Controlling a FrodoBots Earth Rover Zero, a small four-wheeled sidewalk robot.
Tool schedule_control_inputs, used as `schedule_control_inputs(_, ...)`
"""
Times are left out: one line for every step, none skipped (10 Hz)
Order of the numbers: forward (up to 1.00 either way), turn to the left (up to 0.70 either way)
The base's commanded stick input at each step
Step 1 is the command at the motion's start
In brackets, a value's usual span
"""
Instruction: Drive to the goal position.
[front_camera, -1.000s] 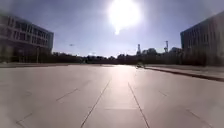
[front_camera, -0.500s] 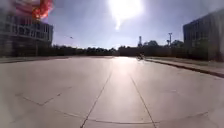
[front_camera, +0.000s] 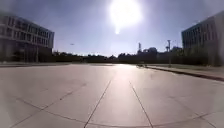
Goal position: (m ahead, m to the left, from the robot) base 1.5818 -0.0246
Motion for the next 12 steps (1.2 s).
schedule_control_inputs(1.0, 0.0)
schedule_control_inputs(1.0, 0.0)
schedule_control_inputs(1.0, 0.0)
schedule_control_inputs(1.0, 0.0)
schedule_control_inputs(1.0, 0.0)
schedule_control_inputs(1.0, -0.07)
schedule_control_inputs(1.0, -0.2)
schedule_control_inputs(1.0, -0.33)
schedule_control_inputs(1.0, -0.34)
schedule_control_inputs(1.0, -0.2)
schedule_control_inputs(1.0, -0.06)
schedule_control_inputs(1.0, 0.0)
